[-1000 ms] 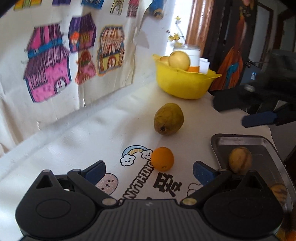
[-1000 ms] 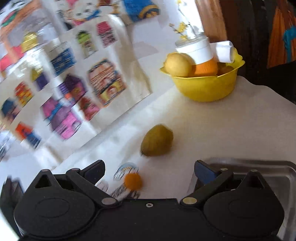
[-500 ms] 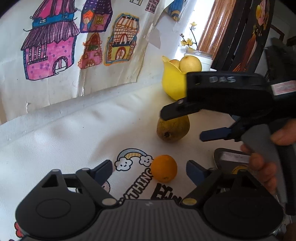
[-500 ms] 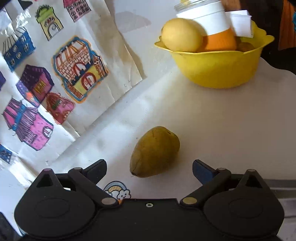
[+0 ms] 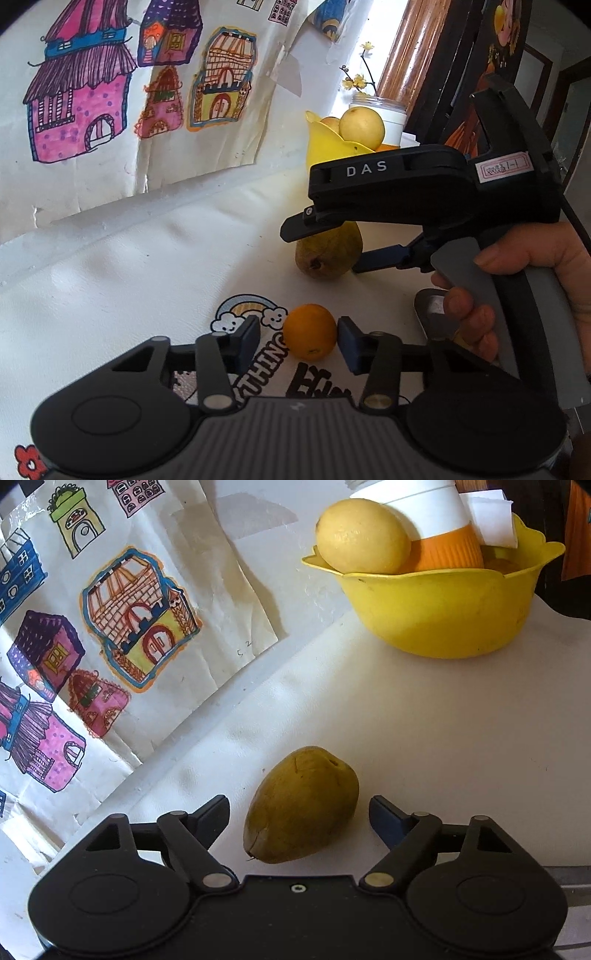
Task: Organize fruits
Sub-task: 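Close left tool on the small orange while right tool closes on the yellow pear, then carry the orange in left tool over the tray while right tool carries the pear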
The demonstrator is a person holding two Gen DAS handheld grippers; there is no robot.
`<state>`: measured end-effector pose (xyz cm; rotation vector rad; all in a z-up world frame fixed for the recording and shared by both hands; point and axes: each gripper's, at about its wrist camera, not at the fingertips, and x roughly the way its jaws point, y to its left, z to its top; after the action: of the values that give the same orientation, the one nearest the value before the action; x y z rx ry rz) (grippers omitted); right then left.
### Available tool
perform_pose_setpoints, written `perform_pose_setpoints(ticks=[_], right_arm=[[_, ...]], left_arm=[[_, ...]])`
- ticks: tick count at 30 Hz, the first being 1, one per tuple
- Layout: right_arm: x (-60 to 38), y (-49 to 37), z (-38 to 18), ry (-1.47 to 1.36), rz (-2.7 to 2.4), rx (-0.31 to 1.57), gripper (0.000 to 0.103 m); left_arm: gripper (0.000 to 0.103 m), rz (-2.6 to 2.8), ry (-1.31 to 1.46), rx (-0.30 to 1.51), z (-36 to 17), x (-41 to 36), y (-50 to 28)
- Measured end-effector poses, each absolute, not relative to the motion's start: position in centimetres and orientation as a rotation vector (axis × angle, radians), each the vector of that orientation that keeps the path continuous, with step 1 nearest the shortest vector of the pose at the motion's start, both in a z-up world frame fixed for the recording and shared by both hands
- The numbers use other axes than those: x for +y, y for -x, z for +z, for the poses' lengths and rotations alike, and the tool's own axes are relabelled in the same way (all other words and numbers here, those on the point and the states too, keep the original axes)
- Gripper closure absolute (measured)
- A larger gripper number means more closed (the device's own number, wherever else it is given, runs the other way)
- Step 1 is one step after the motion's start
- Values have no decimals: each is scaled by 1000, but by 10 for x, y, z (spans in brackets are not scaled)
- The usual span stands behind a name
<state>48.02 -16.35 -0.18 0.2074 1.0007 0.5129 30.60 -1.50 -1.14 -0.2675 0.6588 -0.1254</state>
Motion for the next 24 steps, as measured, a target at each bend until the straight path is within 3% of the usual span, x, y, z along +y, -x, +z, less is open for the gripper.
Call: perform_pose_setpoints(ticks=[9,24], right_arm=[[-156,-476,-1,-123,518,963,30],[-160,-470,-2,-59,566,922,38]], left_arm=[[66,-148,269,658,-13,-17,-305],[67,-150,264,648,-14,-16,-306]])
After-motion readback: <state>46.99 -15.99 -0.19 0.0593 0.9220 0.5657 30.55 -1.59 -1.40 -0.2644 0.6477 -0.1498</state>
